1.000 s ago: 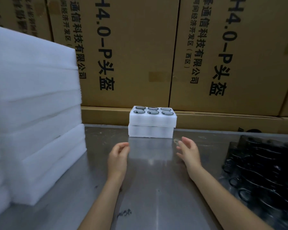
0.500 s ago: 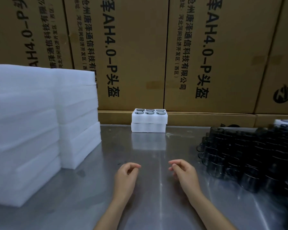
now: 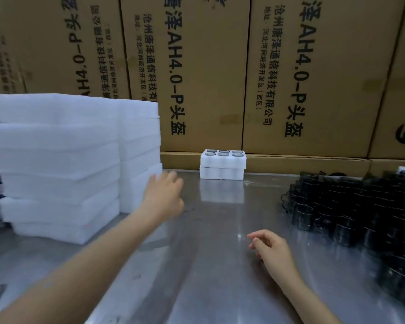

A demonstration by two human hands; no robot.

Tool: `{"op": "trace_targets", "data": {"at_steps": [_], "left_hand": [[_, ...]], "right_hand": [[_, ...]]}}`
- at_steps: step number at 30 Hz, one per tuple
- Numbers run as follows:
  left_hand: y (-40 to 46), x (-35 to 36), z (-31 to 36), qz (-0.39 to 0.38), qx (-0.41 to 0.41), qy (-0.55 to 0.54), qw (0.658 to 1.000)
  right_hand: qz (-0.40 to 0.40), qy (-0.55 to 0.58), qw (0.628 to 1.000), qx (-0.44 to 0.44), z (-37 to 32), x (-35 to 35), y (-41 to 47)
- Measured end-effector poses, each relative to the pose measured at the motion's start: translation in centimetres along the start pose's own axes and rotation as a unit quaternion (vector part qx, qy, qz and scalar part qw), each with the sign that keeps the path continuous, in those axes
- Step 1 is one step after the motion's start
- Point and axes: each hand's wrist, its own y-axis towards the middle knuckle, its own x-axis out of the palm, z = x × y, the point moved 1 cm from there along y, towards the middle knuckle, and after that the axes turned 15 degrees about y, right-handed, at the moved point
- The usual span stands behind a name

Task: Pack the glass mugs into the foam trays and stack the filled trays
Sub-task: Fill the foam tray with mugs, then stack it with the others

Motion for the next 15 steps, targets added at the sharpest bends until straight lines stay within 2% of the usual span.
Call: {"op": "trace_targets", "data": {"at_steps": [4, 7, 11, 15], "left_hand": [[4.5, -5.8, -9.8, 0.037, -0.167, 0.125, 0.977], [5.4, -8.0, -15.5, 0.014, -0.285, 0.157, 0.946], [4.6, -7.8, -18.1, -0.039, -0.315, 0.170, 0.933], [4.5, -7.0, -18.3, -0.007, -0.288, 0.191, 0.938]], "right_hand": [[0.001, 0.000, 1.000, -0.001, 0.0, 0.0, -0.2], [0.002, -0.007, 1.000, -0.006, 0.1, 0.1, -0.1], [0.003, -0.010, 1.000, -0.004, 0.2, 0.1, 0.0], [-0.006, -0.007, 1.000, -0.012, 0.4, 0.1, 0.0]]}}
